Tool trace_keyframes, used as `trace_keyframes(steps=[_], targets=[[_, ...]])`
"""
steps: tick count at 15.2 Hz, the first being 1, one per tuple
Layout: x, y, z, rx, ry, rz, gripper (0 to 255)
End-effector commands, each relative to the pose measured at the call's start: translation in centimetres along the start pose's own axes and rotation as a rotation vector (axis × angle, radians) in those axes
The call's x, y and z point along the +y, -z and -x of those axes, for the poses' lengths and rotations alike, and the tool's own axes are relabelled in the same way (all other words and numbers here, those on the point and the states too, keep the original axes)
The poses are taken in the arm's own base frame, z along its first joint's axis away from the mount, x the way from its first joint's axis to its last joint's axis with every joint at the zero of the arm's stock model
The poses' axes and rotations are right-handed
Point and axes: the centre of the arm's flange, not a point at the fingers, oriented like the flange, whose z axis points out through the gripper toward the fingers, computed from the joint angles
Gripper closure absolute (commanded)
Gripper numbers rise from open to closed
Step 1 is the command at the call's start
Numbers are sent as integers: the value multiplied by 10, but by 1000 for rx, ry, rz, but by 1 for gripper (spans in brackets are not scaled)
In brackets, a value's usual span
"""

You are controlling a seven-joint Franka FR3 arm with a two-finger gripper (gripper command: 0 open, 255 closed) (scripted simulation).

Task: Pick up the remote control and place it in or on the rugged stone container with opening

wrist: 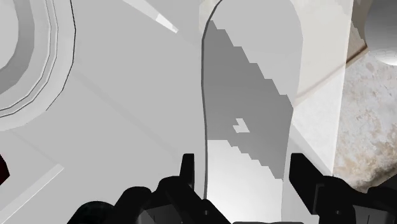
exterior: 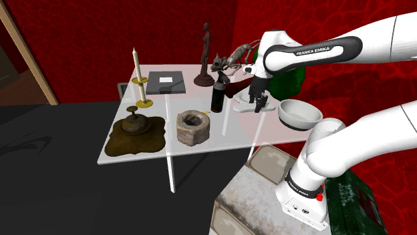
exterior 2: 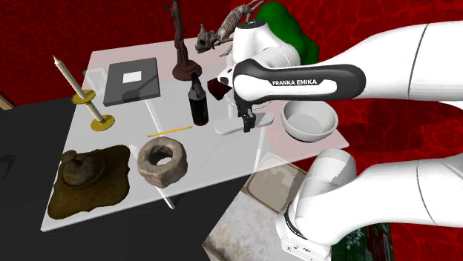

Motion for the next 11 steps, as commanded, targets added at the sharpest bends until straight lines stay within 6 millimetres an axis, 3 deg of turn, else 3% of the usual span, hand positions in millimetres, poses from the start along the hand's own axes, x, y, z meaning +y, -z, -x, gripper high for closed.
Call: trace_keyframes(steps=[1, 11], targets=[[0, 10, 1, 0, 0, 0, 255], [-1, 63, 0, 0, 0, 0, 255]])
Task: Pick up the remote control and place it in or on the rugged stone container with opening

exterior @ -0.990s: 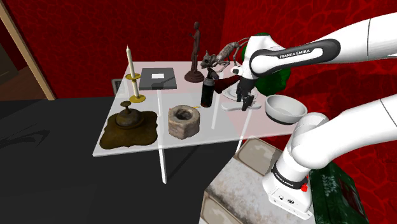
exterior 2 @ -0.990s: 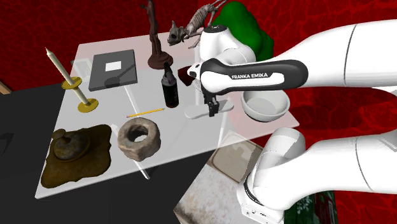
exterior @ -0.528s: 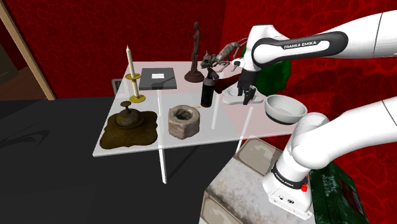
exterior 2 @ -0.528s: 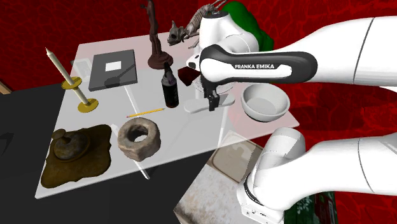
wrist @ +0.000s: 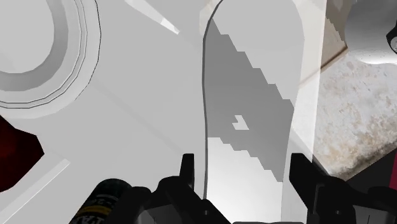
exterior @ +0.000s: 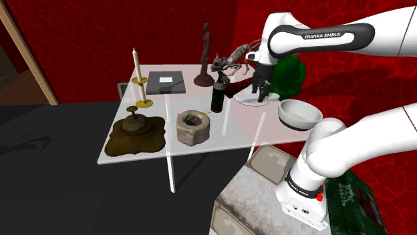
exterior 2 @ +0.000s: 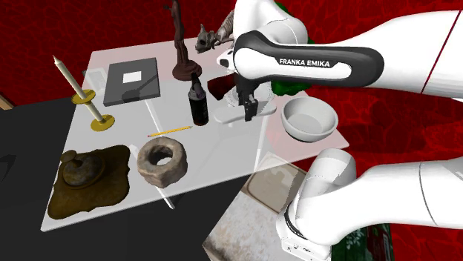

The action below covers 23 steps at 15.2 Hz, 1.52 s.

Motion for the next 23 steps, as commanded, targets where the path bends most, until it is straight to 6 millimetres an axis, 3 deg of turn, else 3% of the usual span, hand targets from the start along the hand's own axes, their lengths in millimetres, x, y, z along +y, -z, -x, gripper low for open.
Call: trace_keyframes(steps=[1, 23], targets=[[-1, 8, -1, 0, 0, 0, 255], [-40, 9, -289, 0, 0, 0, 255]])
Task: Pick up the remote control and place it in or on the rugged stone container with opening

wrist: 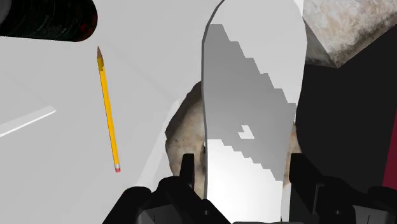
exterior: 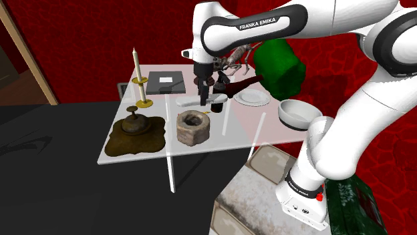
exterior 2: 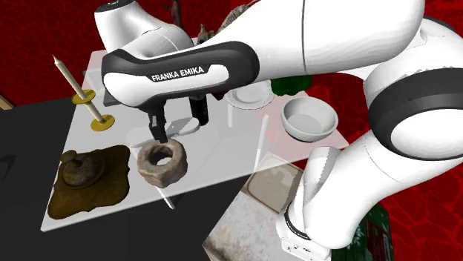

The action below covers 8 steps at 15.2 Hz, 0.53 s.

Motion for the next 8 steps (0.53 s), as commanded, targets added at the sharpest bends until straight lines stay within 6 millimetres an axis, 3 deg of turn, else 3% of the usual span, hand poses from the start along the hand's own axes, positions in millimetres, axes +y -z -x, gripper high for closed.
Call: trace_keyframes(steps=[1, 8], targets=[[-9, -2, -38, 1, -1, -1, 255], [-9, -39, -37, 1, -1, -1, 255]])
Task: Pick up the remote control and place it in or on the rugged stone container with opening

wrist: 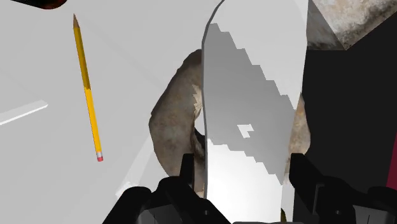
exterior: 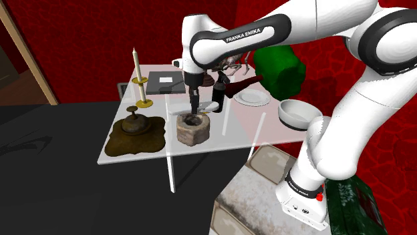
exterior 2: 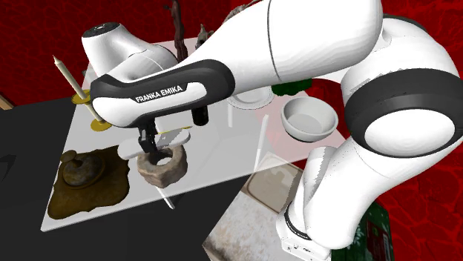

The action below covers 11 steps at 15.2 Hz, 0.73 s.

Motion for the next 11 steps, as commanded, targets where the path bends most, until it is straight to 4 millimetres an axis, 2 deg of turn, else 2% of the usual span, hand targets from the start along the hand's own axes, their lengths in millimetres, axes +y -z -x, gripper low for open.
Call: trace_keyframes(steps=[1, 7, 11], targets=[[0, -10, -1, 1, 0, 0, 255], [1, -42, -1, 1, 0, 0, 255], [1, -43, -1, 1, 0, 0, 255]])
